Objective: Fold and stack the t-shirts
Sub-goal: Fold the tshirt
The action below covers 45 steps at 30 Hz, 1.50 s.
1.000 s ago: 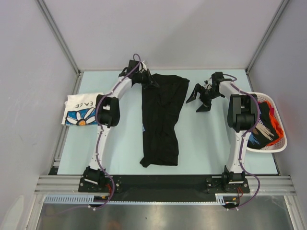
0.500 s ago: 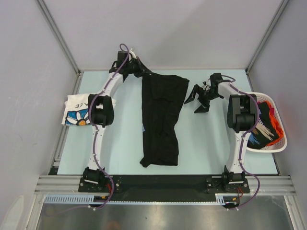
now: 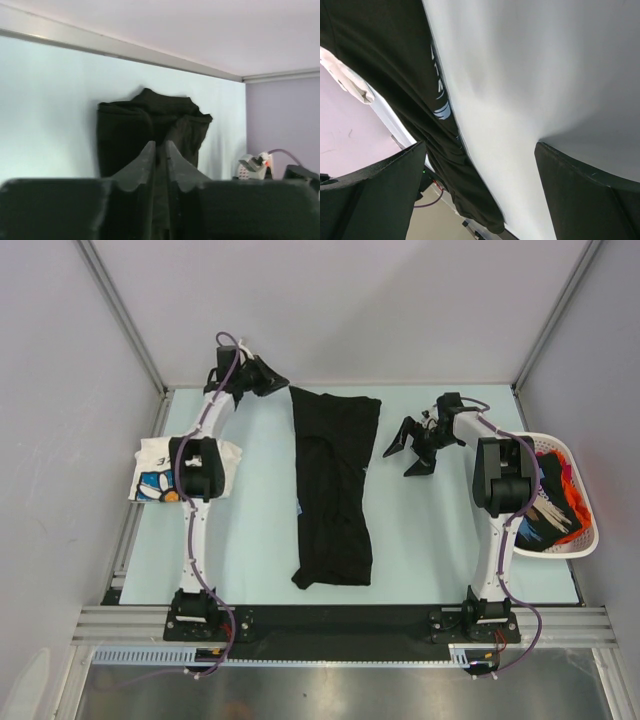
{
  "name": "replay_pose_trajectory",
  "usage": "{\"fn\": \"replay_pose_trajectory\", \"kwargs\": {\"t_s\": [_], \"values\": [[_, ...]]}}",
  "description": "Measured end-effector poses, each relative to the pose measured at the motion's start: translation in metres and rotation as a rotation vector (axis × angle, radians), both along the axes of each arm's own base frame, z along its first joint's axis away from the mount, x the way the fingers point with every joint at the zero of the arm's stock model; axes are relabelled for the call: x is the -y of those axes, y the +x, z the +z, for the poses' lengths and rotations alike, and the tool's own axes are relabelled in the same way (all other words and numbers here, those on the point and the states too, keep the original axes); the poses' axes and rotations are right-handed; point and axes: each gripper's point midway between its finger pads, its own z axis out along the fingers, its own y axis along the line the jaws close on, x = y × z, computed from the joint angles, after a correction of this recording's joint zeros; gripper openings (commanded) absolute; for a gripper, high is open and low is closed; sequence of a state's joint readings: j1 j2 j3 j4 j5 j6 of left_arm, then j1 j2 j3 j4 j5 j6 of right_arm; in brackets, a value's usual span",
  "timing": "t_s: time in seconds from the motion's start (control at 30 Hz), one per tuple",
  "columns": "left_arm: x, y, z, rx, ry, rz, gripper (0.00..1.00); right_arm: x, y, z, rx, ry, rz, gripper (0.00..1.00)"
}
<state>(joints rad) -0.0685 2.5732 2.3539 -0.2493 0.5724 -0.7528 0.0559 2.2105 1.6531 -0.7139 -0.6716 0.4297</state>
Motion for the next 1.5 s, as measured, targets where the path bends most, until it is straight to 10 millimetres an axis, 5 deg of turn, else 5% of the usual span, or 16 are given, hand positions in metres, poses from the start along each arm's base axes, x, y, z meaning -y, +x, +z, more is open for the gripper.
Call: {"fn": "replay_pose_trajectory", "kwargs": {"t_s": [0.03,0.07,0.3,0.47,0.67,0.73,0.83,0.97,1.07,1.13,1.2,1.3,1.5], "values": [[-0.003,0.002,-0.005,-0.009,-0.007,0.004,0.77,0.0,0.0,0.0,0.0,0.0,0.0,0.97],[-0.006,0.004,-0.012,-0.021,-0.017,0.009,1.0,0.0,0.0,0.0,0.001,0.0,0.0,0.97],[-0.005,-0.005,-0.064,-0.139,-0.076,-0.026,1.0,0.0,0.0,0.0,-0.002,0.0,-0.002,0.97],[0.003,-0.045,-0.076,-0.215,-0.088,-0.057,1.0,-0.002,-0.001,0.001,0.004,-0.017,-0.002,0.97],[0.039,-0.104,0.008,-0.115,-0.042,-0.182,1.0,-0.009,-0.019,0.0,-0.007,-0.064,0.02,0.96],[0.064,-0.136,0.043,-0.043,-0.003,-0.276,1.0,-0.014,-0.036,-0.002,-0.023,-0.083,0.043,0.94],[0.095,-0.195,0.058,-0.009,0.046,-0.404,1.0,-0.018,-0.058,-0.002,-0.041,-0.098,0.085,0.87],[0.109,-0.29,0.008,-0.18,0.107,-0.521,1.0,-0.023,-0.089,0.001,-0.058,-0.108,0.161,0.8],[0.074,-0.357,-0.067,-0.465,0.177,-0.488,1.0,-0.023,-0.124,0.007,-0.092,-0.106,0.223,0.8],[0.052,-0.393,-0.094,-0.608,0.221,-0.455,1.0,-0.022,-0.145,0.01,-0.106,-0.108,0.246,0.8],[0.035,-0.425,-0.1,-0.695,0.254,-0.431,1.0,-0.019,-0.178,0.016,-0.133,-0.103,0.269,0.8],[0.025,-0.449,-0.083,-0.645,0.256,-0.409,1.0,-0.016,-0.219,0.026,-0.147,-0.073,0.279,0.79],[0.018,-0.488,-0.085,-0.628,0.205,-0.371,1.0,-0.024,-0.271,0.017,-0.171,0.063,0.241,0.74]]}}
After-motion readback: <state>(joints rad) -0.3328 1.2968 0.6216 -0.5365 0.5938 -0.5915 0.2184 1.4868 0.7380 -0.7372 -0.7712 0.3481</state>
